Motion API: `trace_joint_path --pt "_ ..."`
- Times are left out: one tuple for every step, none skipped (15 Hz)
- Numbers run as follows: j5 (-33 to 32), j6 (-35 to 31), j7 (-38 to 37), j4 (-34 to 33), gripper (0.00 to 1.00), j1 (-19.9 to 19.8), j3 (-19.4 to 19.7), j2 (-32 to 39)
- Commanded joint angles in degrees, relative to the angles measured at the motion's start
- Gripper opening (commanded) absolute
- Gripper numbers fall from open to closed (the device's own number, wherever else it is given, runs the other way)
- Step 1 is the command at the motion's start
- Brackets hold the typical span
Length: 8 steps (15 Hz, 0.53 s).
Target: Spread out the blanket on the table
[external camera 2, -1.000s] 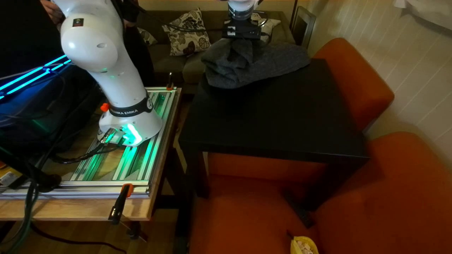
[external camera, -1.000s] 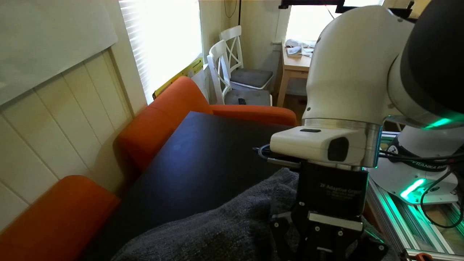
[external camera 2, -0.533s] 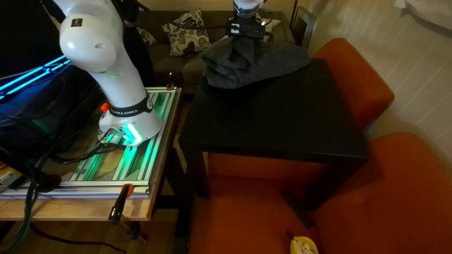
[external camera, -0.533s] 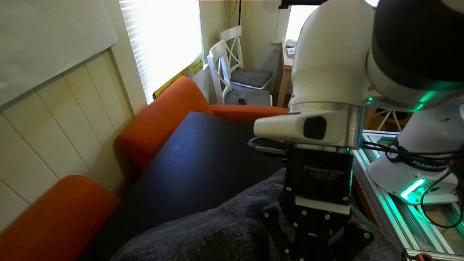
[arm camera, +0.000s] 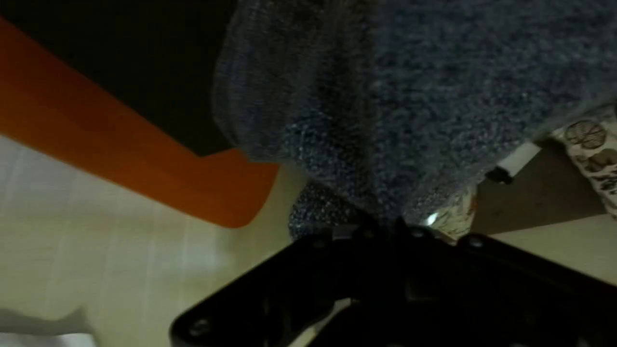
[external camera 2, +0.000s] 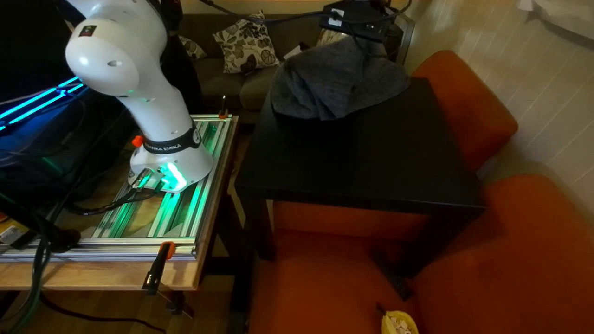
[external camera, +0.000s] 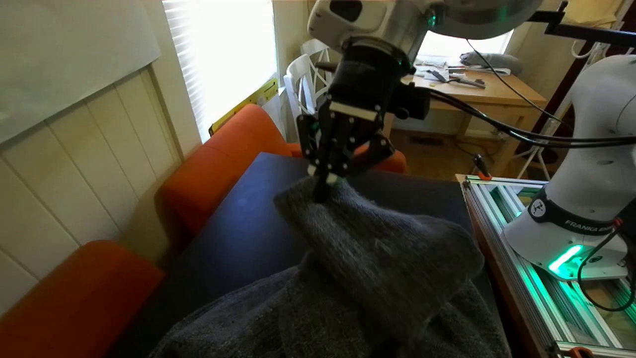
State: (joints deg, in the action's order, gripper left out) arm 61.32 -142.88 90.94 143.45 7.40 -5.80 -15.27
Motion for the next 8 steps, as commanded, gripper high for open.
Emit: trace_joint_path --pt "-2.17 -2.67 -6.38 2.02 0.01 -3.64 3.22 -3.99" --pt "-2.28 -4.36 -7.32 2.51 0.01 -4.59 3.98 -4.23" --pt "-2.27 -6.07 -8.09 3.03 0.01 -5.53 4.84 -4.32" --pt "-2.35 -8.05 -9.16 3.49 0.01 -6.28 5.4 -4.2" --pt "-2.53 -10.07 -10.47 4.08 0.01 -6.99 5.9 -3.7" --pt "-2.16 -11.86 -11.71 4.75 0.01 -7.48 6.47 -3.25" --pt "-1.34 -11.92 -13.37 5.5 0.01 -8.86 6.01 -2.81" --pt "-0.45 -10.2 -9.34 3.64 0.05 -7.44 6.43 -2.21"
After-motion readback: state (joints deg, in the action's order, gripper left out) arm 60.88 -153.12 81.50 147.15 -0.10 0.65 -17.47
